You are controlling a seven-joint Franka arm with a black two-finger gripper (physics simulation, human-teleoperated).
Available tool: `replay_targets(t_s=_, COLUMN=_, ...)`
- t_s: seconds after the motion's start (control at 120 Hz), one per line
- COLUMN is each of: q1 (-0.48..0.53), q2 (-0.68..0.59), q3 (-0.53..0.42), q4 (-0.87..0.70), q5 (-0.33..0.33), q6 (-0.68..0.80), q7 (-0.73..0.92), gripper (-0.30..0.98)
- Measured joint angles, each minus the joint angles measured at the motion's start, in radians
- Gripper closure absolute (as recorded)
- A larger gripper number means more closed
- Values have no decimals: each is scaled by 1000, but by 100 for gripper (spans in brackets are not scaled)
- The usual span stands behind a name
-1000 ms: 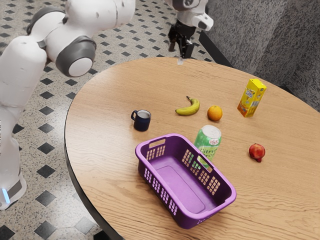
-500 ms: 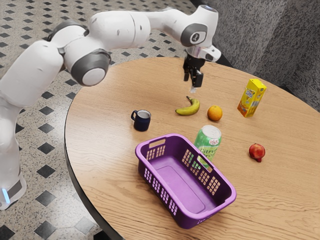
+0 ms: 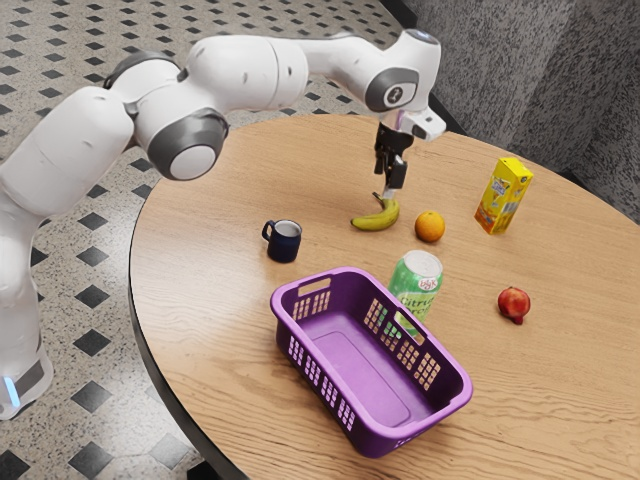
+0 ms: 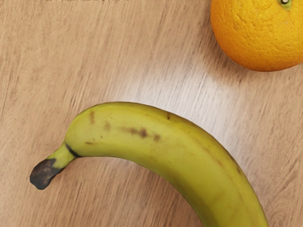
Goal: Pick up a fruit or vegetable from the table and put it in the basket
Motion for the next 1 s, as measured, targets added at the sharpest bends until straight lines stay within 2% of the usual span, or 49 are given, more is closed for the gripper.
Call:
replay_targets(t_s=0.633, q1=-2, q2=14, q3=-23, q4=-4, q5=-2, q6=-4, q7=-175, gripper=2)
replay_targets(t_s=1.0, q1=-5, q2=9, q3=-114, q4=65, q5=-1, q6=92, q7=-241, gripper=2)
